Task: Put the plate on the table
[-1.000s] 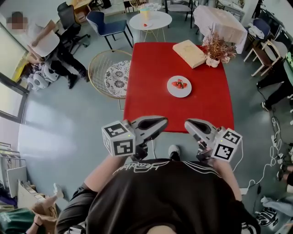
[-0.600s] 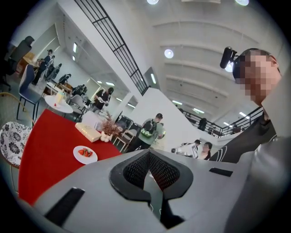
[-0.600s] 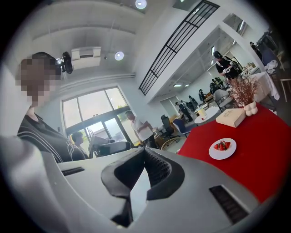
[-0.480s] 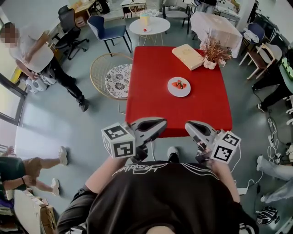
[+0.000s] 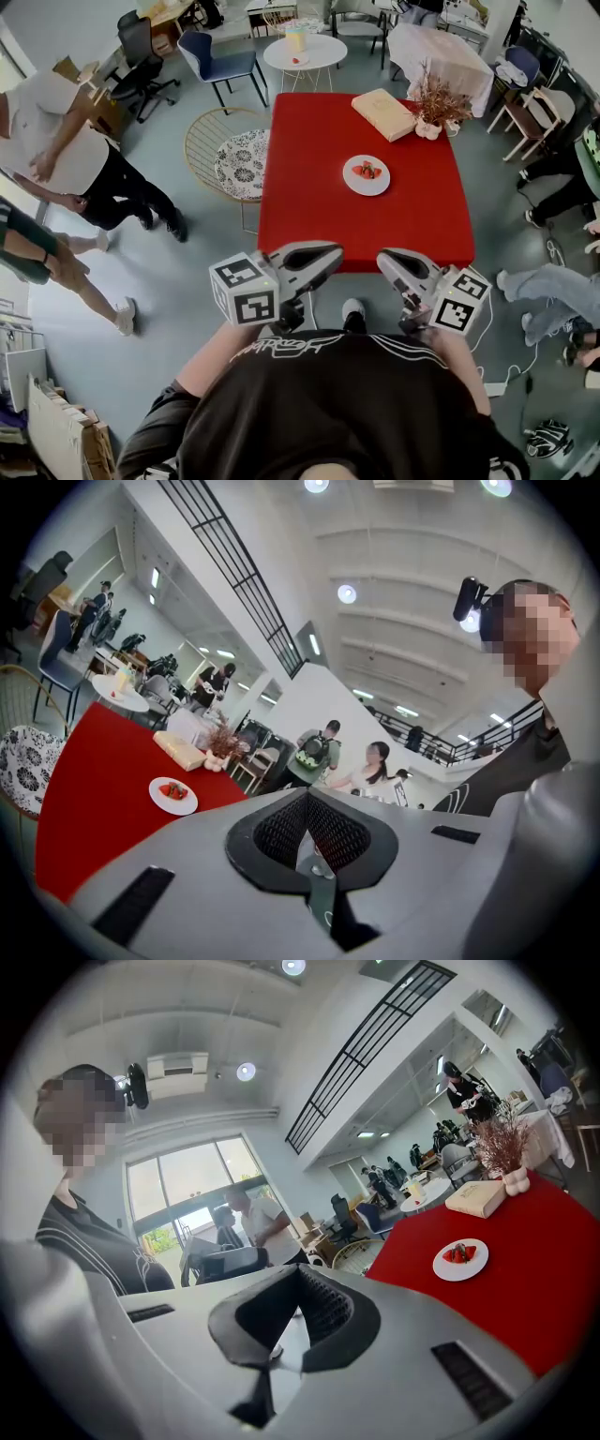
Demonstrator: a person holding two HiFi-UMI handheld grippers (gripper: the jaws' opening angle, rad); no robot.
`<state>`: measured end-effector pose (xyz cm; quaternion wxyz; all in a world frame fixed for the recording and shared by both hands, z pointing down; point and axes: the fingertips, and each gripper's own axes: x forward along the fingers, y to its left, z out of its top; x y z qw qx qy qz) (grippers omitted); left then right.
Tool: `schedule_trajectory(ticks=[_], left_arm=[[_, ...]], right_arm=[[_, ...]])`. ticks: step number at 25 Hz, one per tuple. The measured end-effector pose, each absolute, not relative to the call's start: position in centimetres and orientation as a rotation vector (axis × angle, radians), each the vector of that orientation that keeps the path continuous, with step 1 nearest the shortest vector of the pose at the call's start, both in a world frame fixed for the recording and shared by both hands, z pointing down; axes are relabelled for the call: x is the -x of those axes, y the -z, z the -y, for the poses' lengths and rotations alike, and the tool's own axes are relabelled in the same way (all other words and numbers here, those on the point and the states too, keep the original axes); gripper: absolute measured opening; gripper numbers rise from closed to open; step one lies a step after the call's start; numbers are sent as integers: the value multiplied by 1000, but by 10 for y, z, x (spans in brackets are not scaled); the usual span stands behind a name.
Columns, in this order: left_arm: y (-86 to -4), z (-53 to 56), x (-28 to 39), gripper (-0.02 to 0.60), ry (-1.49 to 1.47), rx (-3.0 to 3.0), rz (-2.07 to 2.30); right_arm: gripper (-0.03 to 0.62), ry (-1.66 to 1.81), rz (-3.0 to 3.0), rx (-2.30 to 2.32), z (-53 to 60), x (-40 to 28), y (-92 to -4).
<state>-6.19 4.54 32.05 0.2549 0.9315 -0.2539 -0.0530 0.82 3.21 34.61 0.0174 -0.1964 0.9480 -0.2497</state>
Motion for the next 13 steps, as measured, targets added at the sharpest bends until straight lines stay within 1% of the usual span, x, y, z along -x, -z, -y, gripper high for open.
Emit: schedule_trajectory(ticks=[13], left_arm=[[-325, -57, 65, 8, 149, -2519, 699]], right_arm=[[6, 769, -2958, 603, -42, -4, -349]])
